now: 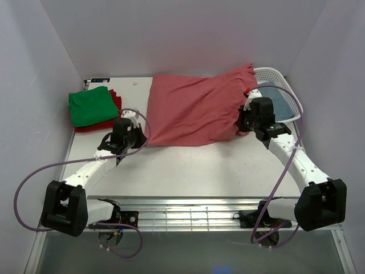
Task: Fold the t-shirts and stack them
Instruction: Flatten out the tshirt
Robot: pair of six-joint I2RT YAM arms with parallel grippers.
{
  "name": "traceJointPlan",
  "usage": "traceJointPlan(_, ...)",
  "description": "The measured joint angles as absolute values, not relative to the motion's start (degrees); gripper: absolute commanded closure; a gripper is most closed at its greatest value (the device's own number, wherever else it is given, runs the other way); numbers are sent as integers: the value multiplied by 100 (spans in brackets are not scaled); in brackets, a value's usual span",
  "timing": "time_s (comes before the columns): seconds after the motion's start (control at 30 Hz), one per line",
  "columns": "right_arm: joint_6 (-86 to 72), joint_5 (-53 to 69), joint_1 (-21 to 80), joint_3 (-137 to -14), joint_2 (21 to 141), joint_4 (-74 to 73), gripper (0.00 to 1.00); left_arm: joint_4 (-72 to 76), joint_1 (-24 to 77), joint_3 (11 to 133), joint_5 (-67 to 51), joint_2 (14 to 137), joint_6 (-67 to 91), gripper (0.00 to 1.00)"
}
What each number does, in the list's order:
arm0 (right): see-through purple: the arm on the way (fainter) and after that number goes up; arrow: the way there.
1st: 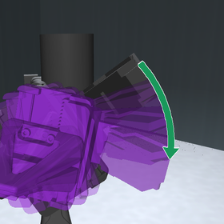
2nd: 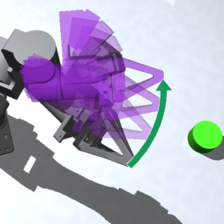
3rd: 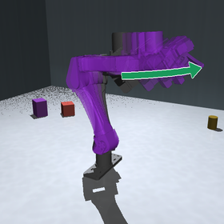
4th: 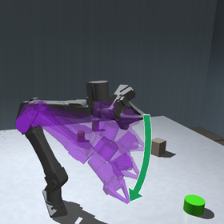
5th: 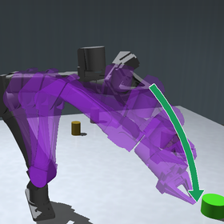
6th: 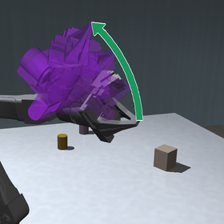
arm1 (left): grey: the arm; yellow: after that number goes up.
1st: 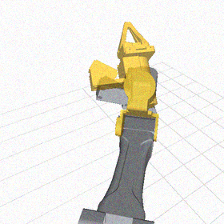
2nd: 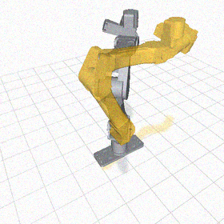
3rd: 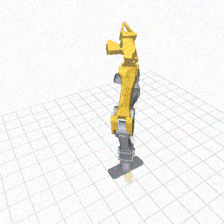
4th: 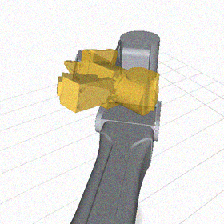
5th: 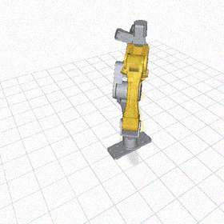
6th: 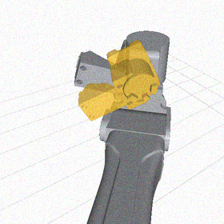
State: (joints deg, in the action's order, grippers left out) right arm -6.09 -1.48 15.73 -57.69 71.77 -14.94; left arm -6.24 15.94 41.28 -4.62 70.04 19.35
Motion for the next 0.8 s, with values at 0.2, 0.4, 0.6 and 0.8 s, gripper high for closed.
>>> traceJointPlan(0.2, -784, -148, 1573, -5623, 6351, -2222, 92, -1590, 1592, 3603, -473, 6386, 1933, 100)
traceJointPlan(0.4, -668, -316, 1573, -6541, 6104, -2862, 92, -2287, 1594, 3894, 150, 5500, 1959, 100)
traceJointPlan(0.6, -698, -270, 1575, -7380, 6475, -3835, 92, -2923, 1592, 4311, 681, 5996, 2049, 100)
traceJointPlan(0.8, -1094, -27, 1662, -6842, 6401, -4515, 92, -3728, 1592, 4847, 746, 6954, 2154, 100)
